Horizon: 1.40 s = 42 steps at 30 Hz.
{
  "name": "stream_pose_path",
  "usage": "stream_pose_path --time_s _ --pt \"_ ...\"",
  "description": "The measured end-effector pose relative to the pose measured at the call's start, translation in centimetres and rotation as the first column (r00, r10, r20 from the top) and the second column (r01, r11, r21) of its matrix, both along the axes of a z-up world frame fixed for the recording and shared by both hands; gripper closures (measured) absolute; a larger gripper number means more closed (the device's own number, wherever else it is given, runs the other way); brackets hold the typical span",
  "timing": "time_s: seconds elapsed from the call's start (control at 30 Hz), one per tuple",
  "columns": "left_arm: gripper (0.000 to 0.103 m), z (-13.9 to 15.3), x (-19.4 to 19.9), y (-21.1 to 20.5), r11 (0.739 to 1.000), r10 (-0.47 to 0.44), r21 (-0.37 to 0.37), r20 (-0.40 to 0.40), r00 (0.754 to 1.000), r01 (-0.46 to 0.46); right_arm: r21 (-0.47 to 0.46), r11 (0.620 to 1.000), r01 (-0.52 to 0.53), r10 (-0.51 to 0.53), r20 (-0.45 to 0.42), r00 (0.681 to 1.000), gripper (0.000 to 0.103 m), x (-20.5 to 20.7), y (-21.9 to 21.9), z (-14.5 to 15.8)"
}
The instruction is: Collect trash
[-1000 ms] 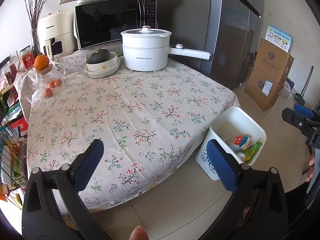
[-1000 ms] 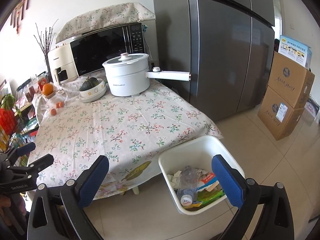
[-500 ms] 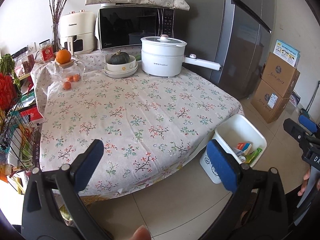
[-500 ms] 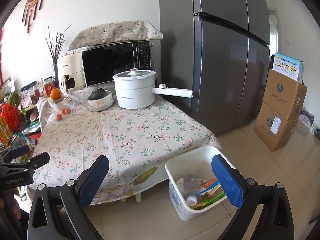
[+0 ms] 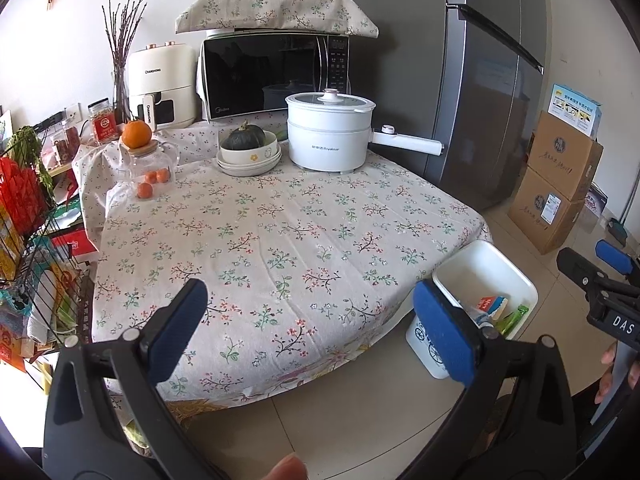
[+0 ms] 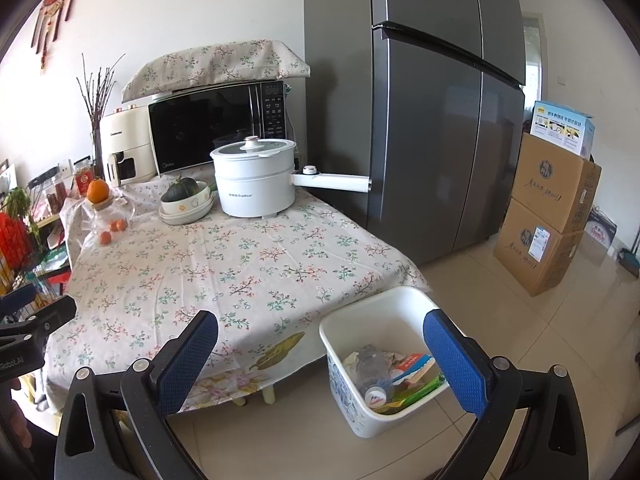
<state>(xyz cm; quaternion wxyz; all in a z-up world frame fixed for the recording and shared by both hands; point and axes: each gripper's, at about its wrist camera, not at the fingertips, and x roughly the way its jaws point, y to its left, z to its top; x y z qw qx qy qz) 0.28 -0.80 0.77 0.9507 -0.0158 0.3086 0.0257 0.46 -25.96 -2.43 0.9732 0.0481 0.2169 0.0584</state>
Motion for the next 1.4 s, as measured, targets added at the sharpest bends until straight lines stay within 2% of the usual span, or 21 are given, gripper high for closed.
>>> stream_pose_path --time_s 1.4 --pt "0.001 -0.3 0.0 -2.1 1.0 -0.022 0.012 -0.007 1.0 0.023 -0.025 0.999 0.021 -0.022 -0.012 1.0 0.0 0.1 0.1 -0.3"
